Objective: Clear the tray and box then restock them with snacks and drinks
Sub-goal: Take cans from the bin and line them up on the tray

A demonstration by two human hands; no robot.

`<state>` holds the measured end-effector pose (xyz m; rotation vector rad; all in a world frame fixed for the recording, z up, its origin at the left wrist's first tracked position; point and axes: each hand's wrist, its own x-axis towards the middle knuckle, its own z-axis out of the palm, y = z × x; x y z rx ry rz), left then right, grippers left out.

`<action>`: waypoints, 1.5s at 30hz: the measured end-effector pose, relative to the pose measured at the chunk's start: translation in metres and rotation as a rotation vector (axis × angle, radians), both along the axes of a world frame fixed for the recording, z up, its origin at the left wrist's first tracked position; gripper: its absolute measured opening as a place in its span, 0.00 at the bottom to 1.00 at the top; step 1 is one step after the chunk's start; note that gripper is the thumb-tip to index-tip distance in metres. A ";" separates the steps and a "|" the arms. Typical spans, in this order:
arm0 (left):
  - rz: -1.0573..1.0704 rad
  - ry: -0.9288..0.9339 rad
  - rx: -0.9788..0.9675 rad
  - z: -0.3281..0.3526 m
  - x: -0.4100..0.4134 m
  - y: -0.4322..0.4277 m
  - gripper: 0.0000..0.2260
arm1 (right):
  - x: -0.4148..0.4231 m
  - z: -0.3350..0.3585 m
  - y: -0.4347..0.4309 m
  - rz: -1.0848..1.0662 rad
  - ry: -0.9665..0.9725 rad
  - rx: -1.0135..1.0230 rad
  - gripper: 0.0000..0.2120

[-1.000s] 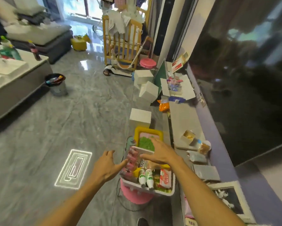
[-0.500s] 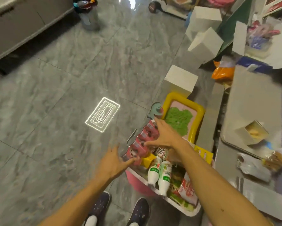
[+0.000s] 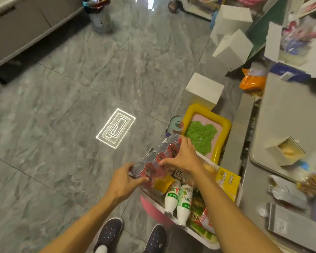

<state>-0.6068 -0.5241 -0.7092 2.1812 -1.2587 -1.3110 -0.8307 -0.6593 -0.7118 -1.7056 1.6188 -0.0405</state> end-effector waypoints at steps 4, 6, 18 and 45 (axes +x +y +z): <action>-0.131 0.014 -0.125 0.075 0.010 -0.035 0.29 | -0.025 0.077 0.010 -0.201 -0.080 -0.080 0.65; -0.201 0.044 -0.204 0.123 0.009 -0.059 0.30 | -0.039 0.124 0.015 -0.310 -0.117 -0.115 0.61; -0.743 0.349 -0.603 0.411 -0.047 -0.110 0.30 | -0.089 0.438 0.146 -0.843 -0.022 -0.560 0.54; -1.872 0.866 -0.618 0.533 -0.185 0.499 0.35 | 0.080 0.559 0.922 -2.041 0.520 -0.752 0.46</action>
